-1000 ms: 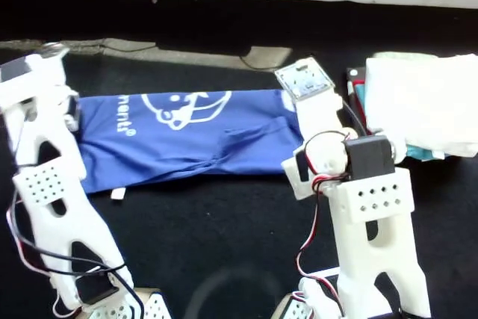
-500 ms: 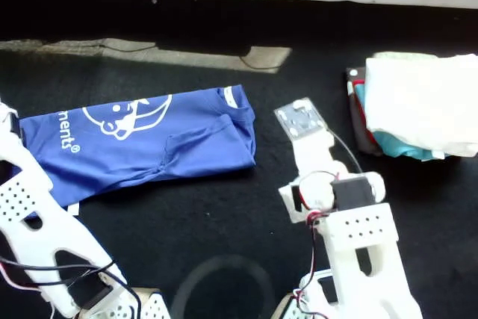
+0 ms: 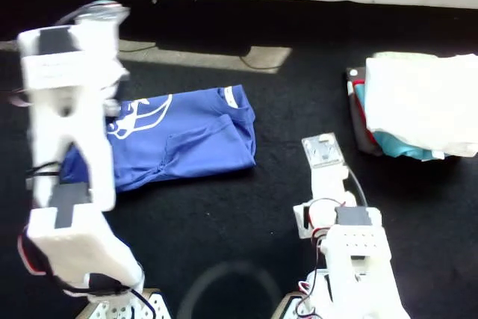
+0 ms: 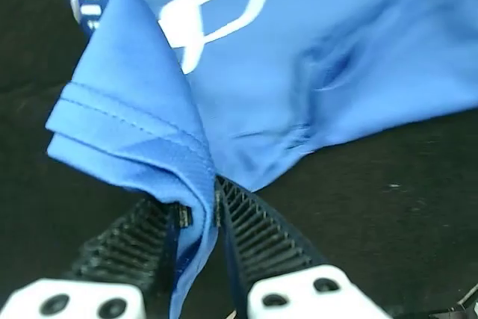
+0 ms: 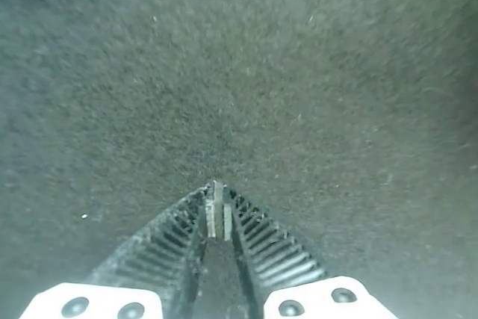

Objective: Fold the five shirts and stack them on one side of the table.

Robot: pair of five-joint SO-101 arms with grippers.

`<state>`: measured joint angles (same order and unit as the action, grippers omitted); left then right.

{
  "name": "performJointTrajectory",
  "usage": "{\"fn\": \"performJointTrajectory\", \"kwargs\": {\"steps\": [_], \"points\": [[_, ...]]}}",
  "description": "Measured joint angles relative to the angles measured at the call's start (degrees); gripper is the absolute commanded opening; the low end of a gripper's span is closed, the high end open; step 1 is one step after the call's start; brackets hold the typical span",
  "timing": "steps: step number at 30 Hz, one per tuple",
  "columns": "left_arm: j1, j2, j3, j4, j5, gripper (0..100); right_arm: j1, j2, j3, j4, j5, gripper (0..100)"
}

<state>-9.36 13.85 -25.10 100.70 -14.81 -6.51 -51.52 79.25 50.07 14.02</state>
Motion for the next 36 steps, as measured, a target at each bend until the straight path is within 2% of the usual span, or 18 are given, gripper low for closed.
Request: {"fn": "performJointTrajectory", "kwargs": {"steps": [6,15,22,30,36], "points": [[13.71,3.08,-5.10,0.00,6.51,1,0.18,-1.32,7.30,-8.35,-0.09,0.6],[23.03,23.82,-26.90,0.00,12.13,1,0.26,-1.49,9.14,-9.58,-0.09,0.6],[26.73,35.78,-41.85,0.09,13.54,1,0.26,-1.49,9.14,-9.76,-0.09,0.6],[26.81,44.31,-55.12,0.26,13.54,1,0.26,-1.49,9.14,-9.76,-0.09,0.6],[26.81,48.35,-60.48,-3.52,16.26,1,0.26,-1.49,9.14,-9.76,-0.09,0.6]]}}
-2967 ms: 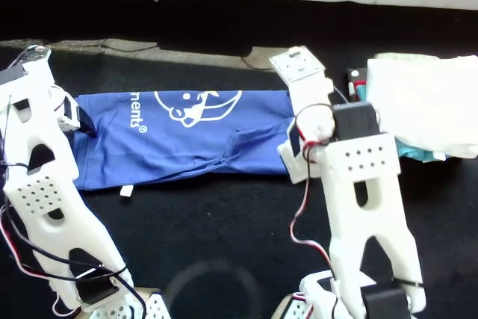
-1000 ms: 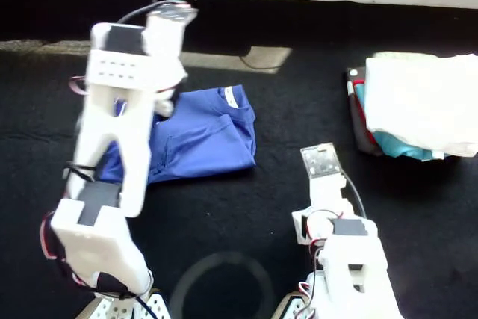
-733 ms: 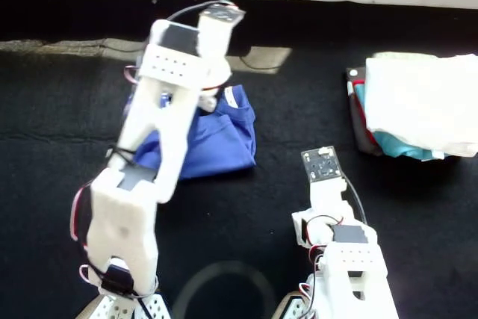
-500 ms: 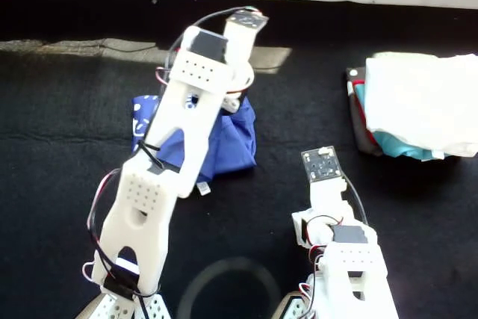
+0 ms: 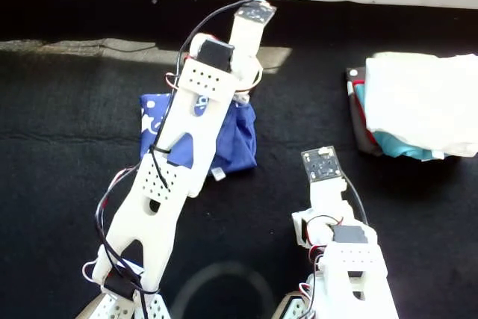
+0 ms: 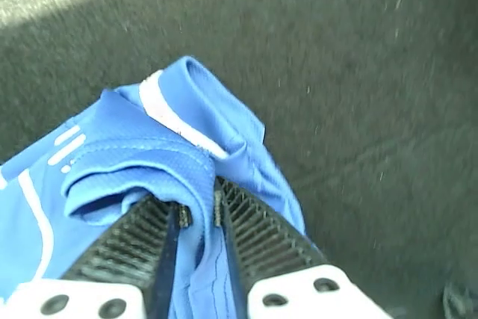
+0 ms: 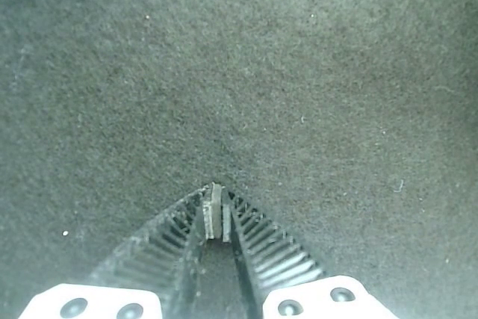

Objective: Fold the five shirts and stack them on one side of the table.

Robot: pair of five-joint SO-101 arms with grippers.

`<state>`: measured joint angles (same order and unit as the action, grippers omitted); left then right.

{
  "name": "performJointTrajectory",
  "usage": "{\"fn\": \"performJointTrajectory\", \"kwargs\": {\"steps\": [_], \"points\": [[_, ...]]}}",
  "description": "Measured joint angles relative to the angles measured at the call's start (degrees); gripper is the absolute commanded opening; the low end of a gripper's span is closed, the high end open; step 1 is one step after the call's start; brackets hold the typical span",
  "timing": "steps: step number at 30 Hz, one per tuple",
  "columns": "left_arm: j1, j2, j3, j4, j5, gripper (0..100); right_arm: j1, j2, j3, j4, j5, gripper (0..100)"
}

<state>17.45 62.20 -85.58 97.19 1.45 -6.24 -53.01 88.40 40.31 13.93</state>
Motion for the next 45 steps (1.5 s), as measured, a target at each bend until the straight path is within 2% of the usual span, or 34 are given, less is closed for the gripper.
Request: {"fn": "performJointTrajectory", "kwargs": {"steps": [4,9,11,16,19,24,30,41,45], "points": [[0.00,1.93,-0.18,-0.35,0.79,2,0.00,0.00,0.00,0.00,0.00,0.6],[0.00,2.20,-0.62,-0.35,0.88,21,0.00,0.00,0.00,0.00,0.00,0.6],[-0.09,2.20,-1.58,-0.18,0.88,24,0.00,0.00,0.00,0.00,0.00,0.6],[-2.99,-2.11,-4.48,2.99,0.88,16,0.00,0.00,0.00,0.00,0.00,0.6],[-5.89,-6.07,-3.87,3.52,0.88,0,0.00,0.00,0.00,0.00,0.00,0.6],[-7.03,-8.09,6.15,3.69,0.88,1,0.00,0.00,0.00,0.00,0.00,0.6],[-2.20,-8.09,20.57,3.60,0.88,1,0.00,0.00,0.00,0.00,0.00,0.6],[7.74,-7.65,23.65,2.99,0.88,1,0.00,0.00,0.00,0.00,0.00,0.6],[9.41,-6.33,23.56,2.90,0.88,1,0.00,0.00,0.00,0.00,0.00,0.6]]}}
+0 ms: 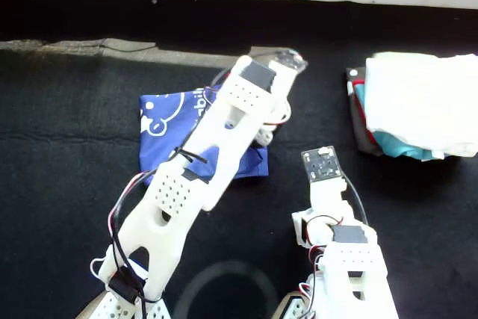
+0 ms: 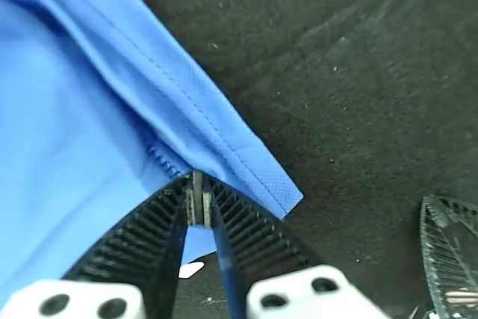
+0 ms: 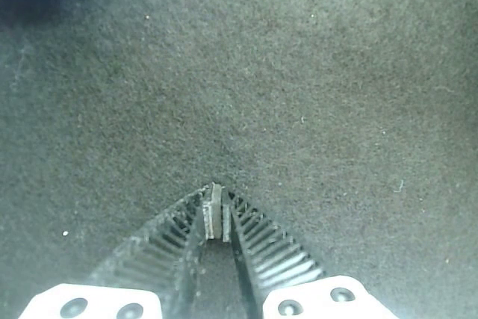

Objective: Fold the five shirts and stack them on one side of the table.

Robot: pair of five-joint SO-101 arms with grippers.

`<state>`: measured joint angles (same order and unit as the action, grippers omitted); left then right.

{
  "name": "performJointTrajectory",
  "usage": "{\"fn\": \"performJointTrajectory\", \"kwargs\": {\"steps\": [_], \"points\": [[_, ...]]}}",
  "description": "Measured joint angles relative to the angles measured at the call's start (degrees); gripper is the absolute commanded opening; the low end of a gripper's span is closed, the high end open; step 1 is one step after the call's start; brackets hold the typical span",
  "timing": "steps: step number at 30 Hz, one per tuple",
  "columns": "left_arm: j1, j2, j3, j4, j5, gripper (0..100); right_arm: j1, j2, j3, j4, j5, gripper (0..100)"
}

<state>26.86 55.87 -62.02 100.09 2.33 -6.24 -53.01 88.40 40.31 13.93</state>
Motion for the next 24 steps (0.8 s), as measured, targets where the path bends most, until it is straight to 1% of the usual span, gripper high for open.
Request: {"fn": "performJointTrajectory", "kwargs": {"steps": [3,6,8,11,16,19,24], "points": [[0.00,-0.09,-2.99,0.00,0.00,1,0.00,0.00,0.00,0.00,0.00,0.6],[-1.93,-1.49,-6.15,0.09,0.00,1,0.00,0.00,0.00,0.00,0.00,0.6],[-5.27,-2.99,-7.56,0.09,0.00,1,0.00,0.00,0.00,0.00,0.00,0.6],[-12.04,-3.25,-8.18,0.09,0.00,1,0.00,0.00,0.00,0.00,0.00,0.6],[-22.86,2.81,-8.70,0.09,0.09,1,0.00,0.00,0.00,0.00,0.00,0.6],[-26.20,6.42,-8.70,-1.32,0.00,1,0.00,0.00,0.00,0.00,0.00,0.6],[-30.15,8.88,-8.70,-6.42,0.09,1,0.00,0.00,0.00,0.00,0.00,0.6]]}}
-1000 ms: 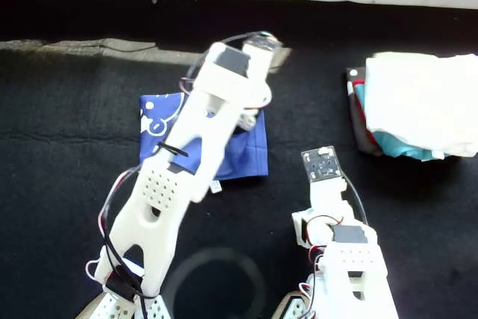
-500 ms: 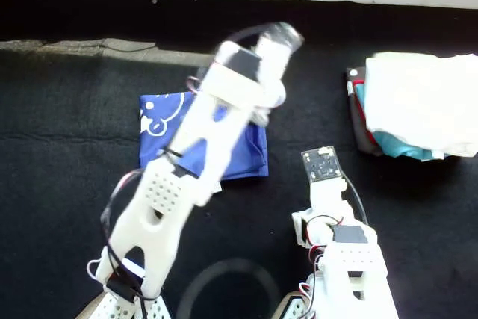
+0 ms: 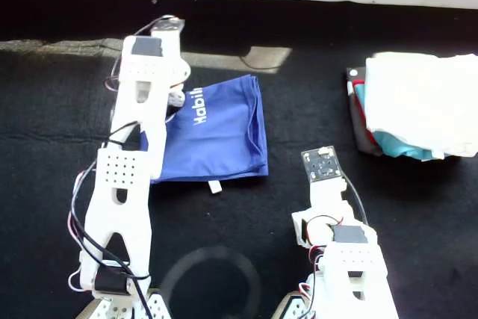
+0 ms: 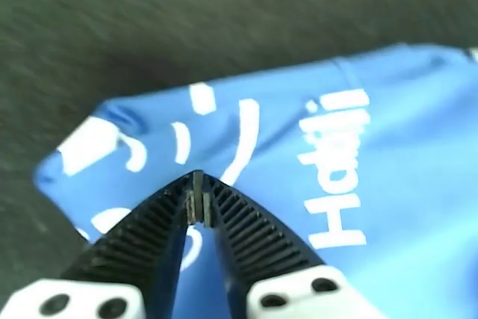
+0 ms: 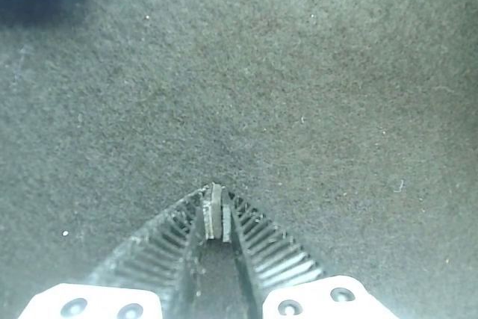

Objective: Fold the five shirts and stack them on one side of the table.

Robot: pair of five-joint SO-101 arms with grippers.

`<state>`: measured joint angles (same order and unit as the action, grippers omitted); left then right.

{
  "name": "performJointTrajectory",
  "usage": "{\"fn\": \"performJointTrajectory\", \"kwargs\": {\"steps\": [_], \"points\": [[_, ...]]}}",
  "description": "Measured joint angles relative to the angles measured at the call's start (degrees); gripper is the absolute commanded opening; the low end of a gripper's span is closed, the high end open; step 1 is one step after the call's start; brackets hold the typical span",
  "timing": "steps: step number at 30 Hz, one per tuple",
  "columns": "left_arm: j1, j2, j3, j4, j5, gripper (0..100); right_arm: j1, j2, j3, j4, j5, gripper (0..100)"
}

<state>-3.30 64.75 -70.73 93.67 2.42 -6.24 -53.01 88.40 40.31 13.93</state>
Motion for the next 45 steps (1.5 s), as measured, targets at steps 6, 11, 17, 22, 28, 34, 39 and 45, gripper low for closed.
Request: {"fn": "performJointTrajectory", "kwargs": {"steps": [6,11,17,22,28,34,39,45], "points": [[-2.81,0.00,0.00,-2.73,0.00,1,0.00,0.00,0.00,0.00,0.00,0.6],[-2.90,0.00,-0.88,-2.64,0.09,1,0.00,0.00,0.00,0.00,0.00,0.9],[-2.90,0.00,-12.84,5.98,0.00,1,-0.09,0.35,-8.00,9.14,-1.05,1.0],[-4.92,-1.23,-17.23,7.56,0.00,1,-1.23,0.79,-25.49,18.73,-4.04,1.0],[-5.63,-16.18,-1.85,7.91,0.00,1,-8.88,12.57,-41.76,21.10,-4.48,1.0],[-8.44,-40.97,25.23,7.91,-0.18,1,-18.46,29.80,-57.85,21.10,-5.10,1.0],[-12.84,-55.30,45.63,6.77,-2.55,1,-22.77,44.92,-68.31,18.37,-10.11,1.0],[-20.40,-61.80,62.07,-0.26,-2.73,1,-21.80,64.70,-77.45,16.35,-10.90,0.9]]}}
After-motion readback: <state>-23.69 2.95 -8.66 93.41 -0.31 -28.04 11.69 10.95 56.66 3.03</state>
